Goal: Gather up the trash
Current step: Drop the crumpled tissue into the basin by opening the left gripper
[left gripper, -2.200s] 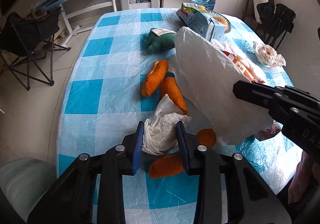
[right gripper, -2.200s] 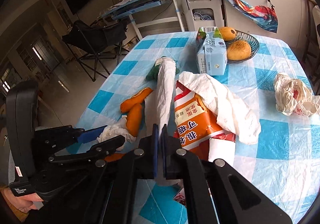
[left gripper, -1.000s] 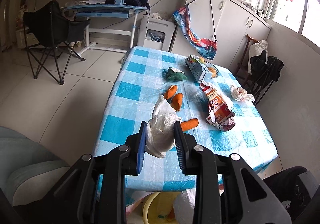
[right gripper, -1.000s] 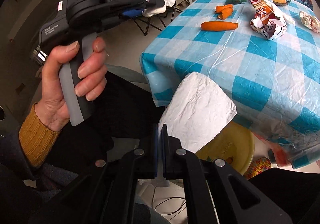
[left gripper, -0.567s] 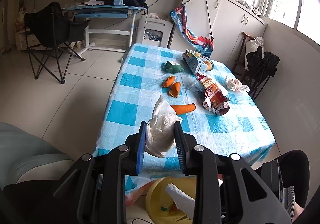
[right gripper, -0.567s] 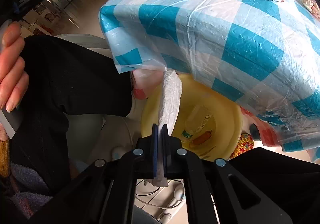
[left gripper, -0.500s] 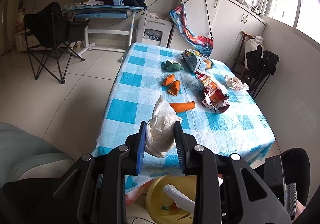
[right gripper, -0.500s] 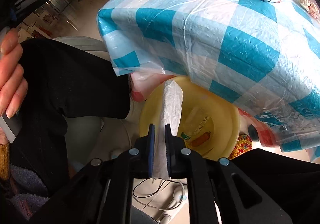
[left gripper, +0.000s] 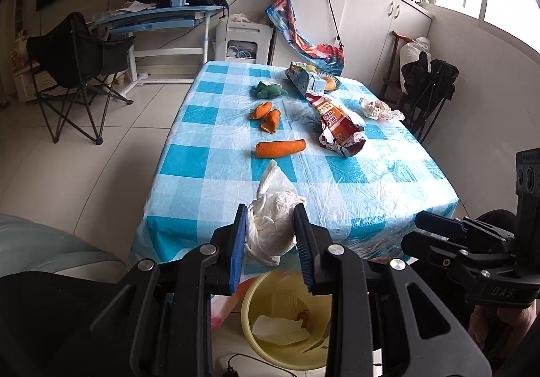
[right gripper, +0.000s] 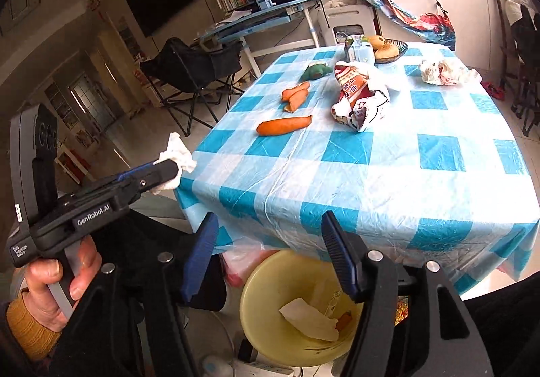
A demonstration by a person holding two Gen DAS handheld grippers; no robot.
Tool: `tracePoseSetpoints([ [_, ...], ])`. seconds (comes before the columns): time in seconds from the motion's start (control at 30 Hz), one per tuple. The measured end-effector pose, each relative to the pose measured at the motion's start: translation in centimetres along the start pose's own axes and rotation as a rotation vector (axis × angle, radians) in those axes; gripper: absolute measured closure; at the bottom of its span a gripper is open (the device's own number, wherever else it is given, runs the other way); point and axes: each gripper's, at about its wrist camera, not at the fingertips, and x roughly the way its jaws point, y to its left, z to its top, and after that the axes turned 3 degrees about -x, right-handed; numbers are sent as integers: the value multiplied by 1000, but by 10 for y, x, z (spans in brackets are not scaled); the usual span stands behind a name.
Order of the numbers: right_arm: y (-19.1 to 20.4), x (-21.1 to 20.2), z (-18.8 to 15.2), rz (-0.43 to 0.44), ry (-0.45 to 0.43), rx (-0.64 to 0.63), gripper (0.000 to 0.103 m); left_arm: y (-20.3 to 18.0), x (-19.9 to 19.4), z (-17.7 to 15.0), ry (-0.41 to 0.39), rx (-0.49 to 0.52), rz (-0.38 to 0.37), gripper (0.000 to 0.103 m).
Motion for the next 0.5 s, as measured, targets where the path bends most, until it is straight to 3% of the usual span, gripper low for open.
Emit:
tracePoseSetpoints([
  [0.17, -12, -11, 2, 0, -47, 58, 39, -28, 8, -21, 78, 106, -32, 76],
  [0.33, -11, -13, 5, 4, -68, 58, 39, -52, 20, -44, 190, 215, -41, 67],
  [0.4, -11, -16, 4, 2, -78, 57, 39, -57, 21, -49, 203, 249, -26, 51],
  [0.5, -13, -19, 3, -4, -93, 62, 37, -59, 13, -47, 145, 272, 14, 37],
])
